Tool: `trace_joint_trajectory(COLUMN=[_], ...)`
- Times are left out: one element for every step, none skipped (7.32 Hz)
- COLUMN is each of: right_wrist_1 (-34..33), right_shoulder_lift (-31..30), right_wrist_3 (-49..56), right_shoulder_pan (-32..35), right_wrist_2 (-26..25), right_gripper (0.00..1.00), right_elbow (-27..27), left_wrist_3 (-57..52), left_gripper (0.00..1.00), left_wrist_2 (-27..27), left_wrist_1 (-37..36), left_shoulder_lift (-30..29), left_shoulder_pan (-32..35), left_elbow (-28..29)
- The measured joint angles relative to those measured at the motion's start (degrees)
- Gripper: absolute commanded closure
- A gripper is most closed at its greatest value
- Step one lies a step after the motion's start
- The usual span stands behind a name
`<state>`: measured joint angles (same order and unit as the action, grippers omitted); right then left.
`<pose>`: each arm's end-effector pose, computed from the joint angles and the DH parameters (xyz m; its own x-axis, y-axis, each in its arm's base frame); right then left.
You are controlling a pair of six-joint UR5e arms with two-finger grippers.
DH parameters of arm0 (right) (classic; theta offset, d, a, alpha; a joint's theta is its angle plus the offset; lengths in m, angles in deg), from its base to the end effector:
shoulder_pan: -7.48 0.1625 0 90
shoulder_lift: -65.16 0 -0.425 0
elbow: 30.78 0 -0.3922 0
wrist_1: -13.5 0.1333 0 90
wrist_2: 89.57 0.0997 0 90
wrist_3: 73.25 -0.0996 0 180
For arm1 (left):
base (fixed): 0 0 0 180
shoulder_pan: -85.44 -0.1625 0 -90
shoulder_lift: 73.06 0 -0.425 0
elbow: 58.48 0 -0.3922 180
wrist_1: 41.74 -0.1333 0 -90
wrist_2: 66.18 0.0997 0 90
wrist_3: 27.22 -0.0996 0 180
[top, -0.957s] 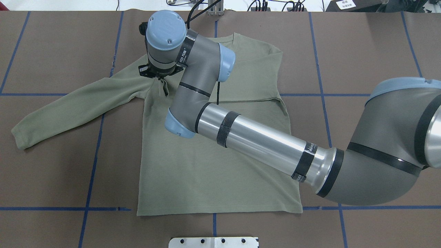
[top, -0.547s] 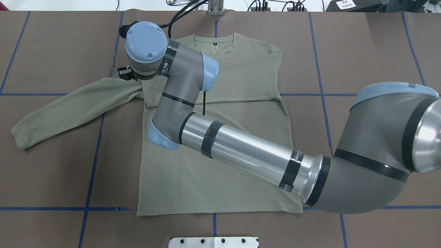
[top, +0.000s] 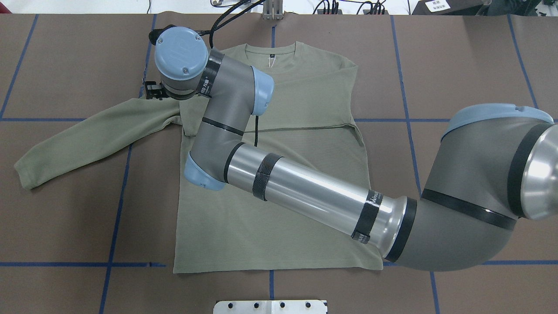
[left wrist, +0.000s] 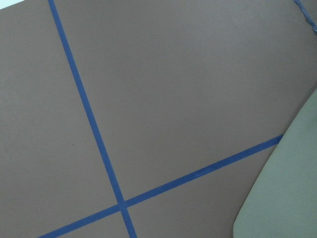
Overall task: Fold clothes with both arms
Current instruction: 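Lay the sleeve down near the opposite shoulder and open the right gripper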
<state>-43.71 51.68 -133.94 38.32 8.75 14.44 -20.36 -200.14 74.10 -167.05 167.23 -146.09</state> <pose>-0.6935 -0.5525 0.0076 0.5154 -0.2564 0.8177 -0.1638 0.9071 0.3877 0.0141 -0.5467 0.5932 0.6771 0.3115 -0.6667 -0.0462 0.9222 0.3839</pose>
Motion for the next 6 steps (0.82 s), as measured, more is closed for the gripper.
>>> trace_joint_trajectory(right_wrist_1=[-3.72, -10.22, -17.5, -24.04, -30.61, -36.13], right_shoulder_lift=[-2.34, -5.82, -9.06, -11.01, -13.32, -17.11], right_wrist_3=[-0.88, -1.44, -1.68, -1.64, -1.15, 0.39], right_shoulder_pan=[0.64, 1.75, 3.18, 4.92, 7.11, 9.23], right_wrist_2=[1.8, 4.66, 7.7, 10.6, 13.64, 15.84], right_gripper=[0.01, 0.01, 0.01, 0.0, 0.0, 0.0], right_elbow=[4.47, 11.45, 18.32, 22.95, 27.61, 33.37], left_wrist_3=[6.26, 14.54, 24.73, 33.95, 41.3, 46.02], left_gripper=[0.0, 0.0, 0.0, 0.0, 0.0, 0.0], left_wrist_2=[0.01, 0.13, 0.54, 1.9, 4.88, 8.35], left_wrist_1=[2.5, 7.96, 16.04, 23.35, 29.16, 32.46], left_shoulder_lift=[0.59, 2.28, 4.9, 7.61, 10.0, 11.42], left_shoulder_pan=[-0.96, -2.8, -5.62, -8.75, -12.13, -15.12], left_elbow=[-0.07, -0.13, -0.13, -0.13, -0.16, -0.17])
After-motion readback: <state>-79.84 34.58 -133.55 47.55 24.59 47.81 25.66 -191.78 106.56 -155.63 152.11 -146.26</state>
